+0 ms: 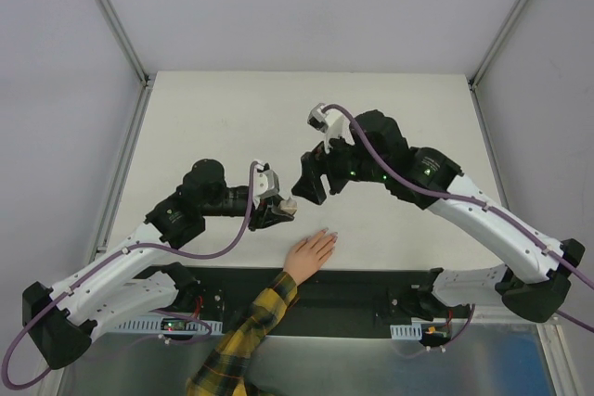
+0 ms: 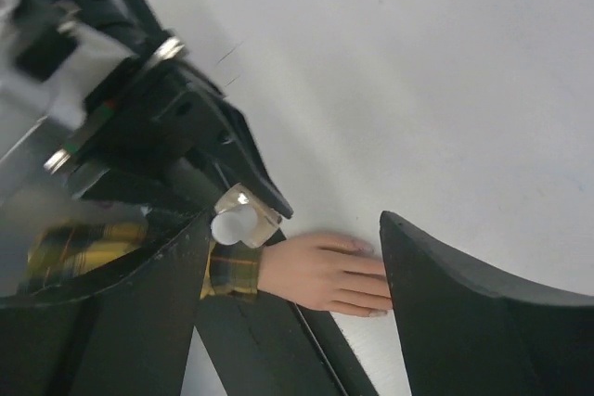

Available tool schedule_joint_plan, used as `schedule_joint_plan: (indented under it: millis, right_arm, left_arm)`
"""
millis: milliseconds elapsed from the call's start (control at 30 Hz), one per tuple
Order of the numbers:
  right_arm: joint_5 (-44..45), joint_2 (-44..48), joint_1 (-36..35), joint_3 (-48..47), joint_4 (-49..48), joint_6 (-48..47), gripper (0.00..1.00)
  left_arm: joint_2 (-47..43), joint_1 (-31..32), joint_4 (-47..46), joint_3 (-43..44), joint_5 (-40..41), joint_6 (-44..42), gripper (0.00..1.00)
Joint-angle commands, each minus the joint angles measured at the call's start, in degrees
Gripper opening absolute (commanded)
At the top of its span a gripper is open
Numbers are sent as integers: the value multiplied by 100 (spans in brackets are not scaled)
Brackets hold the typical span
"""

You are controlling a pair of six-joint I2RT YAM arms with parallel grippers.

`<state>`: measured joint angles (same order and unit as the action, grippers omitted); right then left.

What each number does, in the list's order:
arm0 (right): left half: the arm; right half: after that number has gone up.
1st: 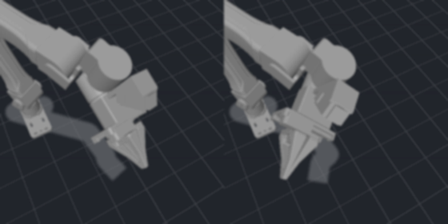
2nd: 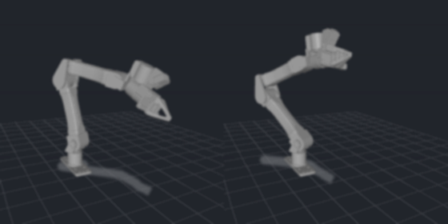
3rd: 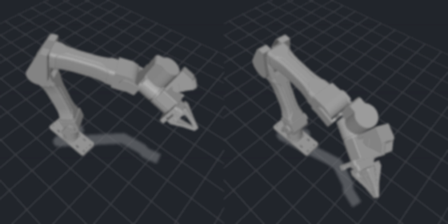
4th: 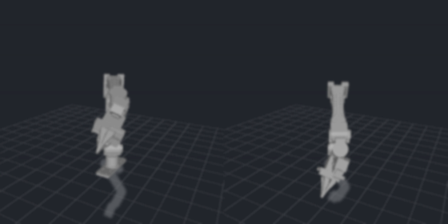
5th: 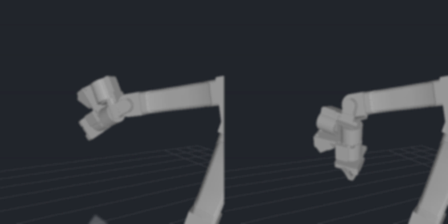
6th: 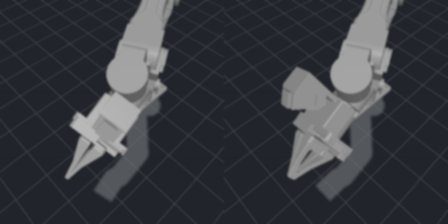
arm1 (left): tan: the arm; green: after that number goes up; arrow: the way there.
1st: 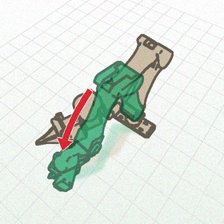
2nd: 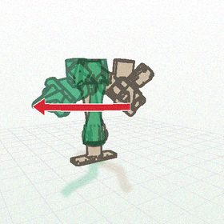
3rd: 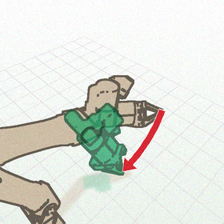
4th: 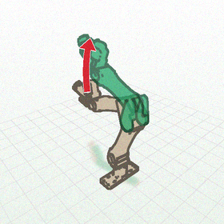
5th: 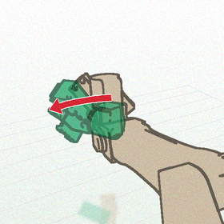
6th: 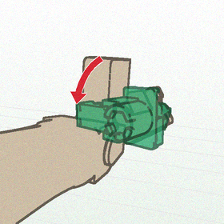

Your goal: Paint the nails

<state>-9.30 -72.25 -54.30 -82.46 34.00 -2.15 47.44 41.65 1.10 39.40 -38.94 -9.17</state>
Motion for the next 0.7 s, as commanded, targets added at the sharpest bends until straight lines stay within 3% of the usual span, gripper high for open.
schedule_joint_plan:
  millis: [0, 200, 667]
  right_arm:
    - [-2151, 141, -19, 133, -7, -1585, 70]
    - [-2612, 307, -19, 572, -437, -2351, 57]
    - [-3007, 229, -19, 625, -737, -2395, 35]
  left_arm:
    - [46, 19, -313, 235, -1176, 143, 0]
    - [143, 19, -383, 226, -1520, 223, 0]
    - [187, 36, -409, 235, -1547, 249, 0]
